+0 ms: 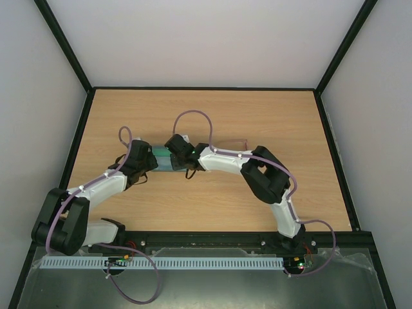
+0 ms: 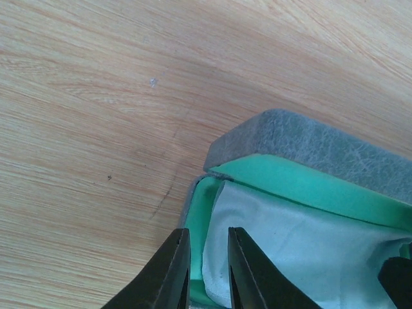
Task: Organize the sunglasses
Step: Place the glasses cleaning cloth in the sunglasses case.
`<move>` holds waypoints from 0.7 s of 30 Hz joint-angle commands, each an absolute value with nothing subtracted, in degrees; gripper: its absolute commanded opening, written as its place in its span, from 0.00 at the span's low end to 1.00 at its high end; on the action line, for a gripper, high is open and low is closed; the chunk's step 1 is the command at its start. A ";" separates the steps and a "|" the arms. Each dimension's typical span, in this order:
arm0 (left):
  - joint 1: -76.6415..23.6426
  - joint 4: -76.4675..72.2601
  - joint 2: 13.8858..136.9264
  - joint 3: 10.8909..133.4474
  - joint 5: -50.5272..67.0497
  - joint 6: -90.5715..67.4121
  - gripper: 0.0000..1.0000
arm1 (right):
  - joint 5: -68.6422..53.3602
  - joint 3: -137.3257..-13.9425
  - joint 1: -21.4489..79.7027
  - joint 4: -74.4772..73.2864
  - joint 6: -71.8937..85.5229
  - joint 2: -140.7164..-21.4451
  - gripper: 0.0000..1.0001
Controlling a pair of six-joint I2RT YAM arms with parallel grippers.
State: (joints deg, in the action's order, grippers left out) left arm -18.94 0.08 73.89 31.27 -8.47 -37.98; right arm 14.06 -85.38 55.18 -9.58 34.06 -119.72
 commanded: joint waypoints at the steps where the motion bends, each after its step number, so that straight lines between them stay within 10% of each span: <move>1: -18.57 0.33 73.16 30.17 -7.70 -38.20 0.19 | 16.48 -86.33 55.63 -12.92 35.69 -122.44 0.03; 21: -18.56 2.51 70.21 30.24 -7.80 -37.97 0.19 | 21.91 -75.30 55.76 -11.87 33.45 -106.94 0.32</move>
State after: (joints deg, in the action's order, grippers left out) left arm -18.94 0.36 72.99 30.68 -7.51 -37.95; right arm 17.54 -80.34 55.55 -10.35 34.72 -116.84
